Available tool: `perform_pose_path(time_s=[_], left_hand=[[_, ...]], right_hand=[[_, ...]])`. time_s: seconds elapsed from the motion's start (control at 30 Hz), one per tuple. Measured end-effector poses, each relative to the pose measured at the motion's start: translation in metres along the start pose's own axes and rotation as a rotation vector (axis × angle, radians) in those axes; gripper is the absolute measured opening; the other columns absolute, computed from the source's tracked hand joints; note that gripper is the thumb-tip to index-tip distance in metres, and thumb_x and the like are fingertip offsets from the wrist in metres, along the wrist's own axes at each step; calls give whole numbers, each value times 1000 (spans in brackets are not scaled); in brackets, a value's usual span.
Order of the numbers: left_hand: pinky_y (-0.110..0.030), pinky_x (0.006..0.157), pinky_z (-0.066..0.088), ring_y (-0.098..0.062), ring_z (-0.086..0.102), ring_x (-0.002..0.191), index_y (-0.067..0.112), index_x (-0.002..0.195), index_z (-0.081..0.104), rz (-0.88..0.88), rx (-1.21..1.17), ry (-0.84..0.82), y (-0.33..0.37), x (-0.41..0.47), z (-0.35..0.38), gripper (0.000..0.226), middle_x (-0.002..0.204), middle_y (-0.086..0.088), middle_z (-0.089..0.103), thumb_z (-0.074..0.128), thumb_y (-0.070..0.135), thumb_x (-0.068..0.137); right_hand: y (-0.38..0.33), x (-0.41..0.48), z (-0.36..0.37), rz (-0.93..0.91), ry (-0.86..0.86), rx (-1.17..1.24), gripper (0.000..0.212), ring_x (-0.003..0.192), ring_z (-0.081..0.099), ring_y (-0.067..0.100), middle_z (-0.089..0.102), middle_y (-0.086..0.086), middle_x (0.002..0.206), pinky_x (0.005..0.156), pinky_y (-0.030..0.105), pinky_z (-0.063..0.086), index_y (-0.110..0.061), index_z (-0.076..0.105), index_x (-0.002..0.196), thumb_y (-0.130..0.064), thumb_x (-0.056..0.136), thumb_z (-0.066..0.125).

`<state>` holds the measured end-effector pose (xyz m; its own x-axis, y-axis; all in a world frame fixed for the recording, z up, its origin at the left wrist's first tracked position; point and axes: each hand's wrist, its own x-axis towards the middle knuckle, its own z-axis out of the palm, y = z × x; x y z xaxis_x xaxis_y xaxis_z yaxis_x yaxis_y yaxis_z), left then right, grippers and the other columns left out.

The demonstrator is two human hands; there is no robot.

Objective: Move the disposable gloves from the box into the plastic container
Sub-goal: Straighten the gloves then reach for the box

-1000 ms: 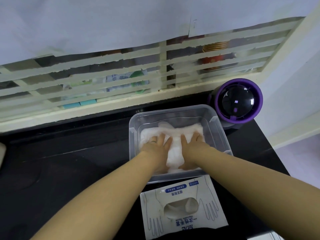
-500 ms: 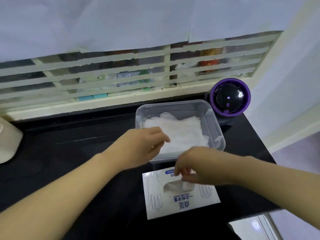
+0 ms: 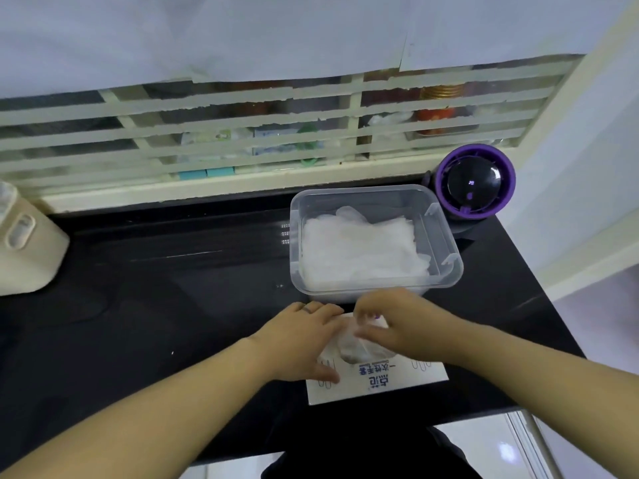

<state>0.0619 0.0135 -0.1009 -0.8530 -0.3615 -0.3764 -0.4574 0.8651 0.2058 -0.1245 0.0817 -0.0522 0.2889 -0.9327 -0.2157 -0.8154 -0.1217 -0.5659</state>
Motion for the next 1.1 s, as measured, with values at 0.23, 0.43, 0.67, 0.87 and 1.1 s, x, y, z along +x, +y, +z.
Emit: perform_pose_path(time_s=[0.23,0.43,0.67,0.87,1.1], left_hand=[[-35,111,28,-23,36,133,18,142,35,-23,81,-66,5,-1,-9,77,145,0,35,58,63,84],[-32,99,46,0,53,113,31,127,52,-44,-531,91,17,-16,-44,56,123,17,56,63,61,82],[-45,106,44,-26,56,125,24,140,45,59,-1687,128,3,-10,-91,77,138,-5,56,76,51,75],[-32,77,60,-15,65,74,9,106,72,-3,-2050,415,-2,-4,-119,31,86,-6,61,59,27,85],[-20,58,53,-3,48,53,15,106,67,-225,-1856,652,-17,4,-131,22,58,8,46,47,17,98]], right_hand=[[-23,-2,-73,73,381,476,15,61,57,8,65,-13,68,62,17,47,-20,59,81,-18,95,55],[-11,-3,-94,210,448,1021,13,72,64,9,63,4,79,68,22,53,-8,58,90,-7,97,46],[-9,2,-98,295,453,1407,16,74,65,19,67,5,76,66,33,53,-12,62,86,-14,92,48],[2,8,-102,191,323,1231,14,61,60,10,60,1,67,54,18,51,-10,54,78,-3,90,54],[24,21,-98,431,140,1504,26,68,58,16,61,4,73,77,37,57,-10,63,88,-36,86,60]])
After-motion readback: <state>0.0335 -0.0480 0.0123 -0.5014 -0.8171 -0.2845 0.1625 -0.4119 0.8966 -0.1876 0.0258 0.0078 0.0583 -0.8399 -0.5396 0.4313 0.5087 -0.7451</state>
